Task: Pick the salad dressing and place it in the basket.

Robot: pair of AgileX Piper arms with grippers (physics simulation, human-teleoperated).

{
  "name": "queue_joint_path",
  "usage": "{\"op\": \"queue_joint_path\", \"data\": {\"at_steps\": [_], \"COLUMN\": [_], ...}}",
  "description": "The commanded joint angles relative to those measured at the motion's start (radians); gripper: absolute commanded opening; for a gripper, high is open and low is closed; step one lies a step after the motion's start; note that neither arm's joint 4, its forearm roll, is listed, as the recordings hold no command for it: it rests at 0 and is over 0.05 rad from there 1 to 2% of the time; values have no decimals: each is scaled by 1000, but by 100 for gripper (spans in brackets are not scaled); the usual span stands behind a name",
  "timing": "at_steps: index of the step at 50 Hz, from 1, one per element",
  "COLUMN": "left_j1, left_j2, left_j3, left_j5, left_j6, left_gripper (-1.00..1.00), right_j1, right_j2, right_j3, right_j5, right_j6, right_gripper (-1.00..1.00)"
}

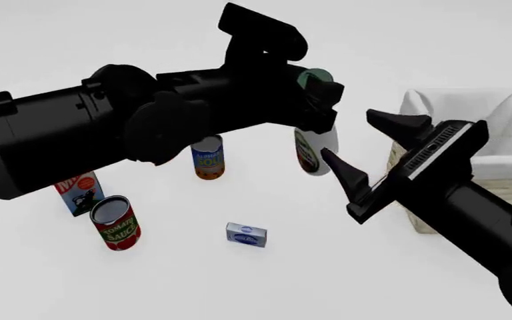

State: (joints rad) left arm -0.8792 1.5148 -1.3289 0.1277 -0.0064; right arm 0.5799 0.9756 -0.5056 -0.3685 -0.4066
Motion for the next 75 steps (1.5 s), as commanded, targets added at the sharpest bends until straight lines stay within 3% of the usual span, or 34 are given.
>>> {"op": "queue_joint_path", "data": {"at_steps": [1, 35, 58, 59, 75], "left_j1": [-11, -28, -31, -32, -34], "left_j2": [-12, -37, -48, -48, -59], "left_j3": [-5, 22, 22, 22, 32], "left_j5": [-2, -6, -1, 0, -4], "left_j6": [1, -11, -10, -10, -14], "left_gripper": [-100, -100, -100, -100, -100], "right_j1": [14, 1, 4, 1, 15], "right_j2": [35, 183, 220, 216, 208], "right_j3": [3, 2, -12, -11, 2], "right_j5": [-37, -152, -154, -155, -166], "right_j6": [16, 25, 56, 56, 51], "right_gripper": [100, 100, 100, -100, -100]}}
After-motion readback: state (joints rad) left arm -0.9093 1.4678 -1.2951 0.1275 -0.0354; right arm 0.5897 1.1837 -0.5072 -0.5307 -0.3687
